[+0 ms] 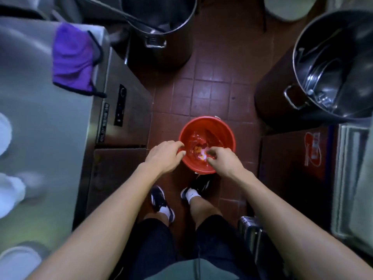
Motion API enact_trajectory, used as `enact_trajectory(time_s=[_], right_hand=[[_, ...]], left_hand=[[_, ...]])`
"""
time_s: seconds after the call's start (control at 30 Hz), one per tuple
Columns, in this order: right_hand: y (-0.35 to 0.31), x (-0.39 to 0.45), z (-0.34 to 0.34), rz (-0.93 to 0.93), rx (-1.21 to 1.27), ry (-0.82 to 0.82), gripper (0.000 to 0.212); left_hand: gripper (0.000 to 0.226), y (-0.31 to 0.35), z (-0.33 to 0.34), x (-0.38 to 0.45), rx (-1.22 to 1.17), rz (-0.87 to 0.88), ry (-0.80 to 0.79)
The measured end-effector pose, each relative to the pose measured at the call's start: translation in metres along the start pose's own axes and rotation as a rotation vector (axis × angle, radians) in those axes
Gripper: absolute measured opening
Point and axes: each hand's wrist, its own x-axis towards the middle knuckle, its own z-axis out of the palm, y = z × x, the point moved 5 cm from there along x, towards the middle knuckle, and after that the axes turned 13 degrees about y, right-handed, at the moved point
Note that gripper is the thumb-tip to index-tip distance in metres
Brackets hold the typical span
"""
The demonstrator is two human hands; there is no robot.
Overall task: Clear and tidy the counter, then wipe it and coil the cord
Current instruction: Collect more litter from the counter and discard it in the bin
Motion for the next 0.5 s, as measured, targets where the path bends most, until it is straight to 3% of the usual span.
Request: enact_trajectory(time_s=[0.37,0.5], right_hand=[[-0.129,-0.039,-0.004,-0.354,-0.099,-0.022,0.023],[-0.170,-0.073,0.007,-0.475,-0.112,-0.008,0.023]], left_hand=[[0.041,-0.072,-0.042,-0.104,-0.179,-0.305,0.097],[0.038,-0.101,-0.047,-0.164,-0.267,-0.389,0.205]])
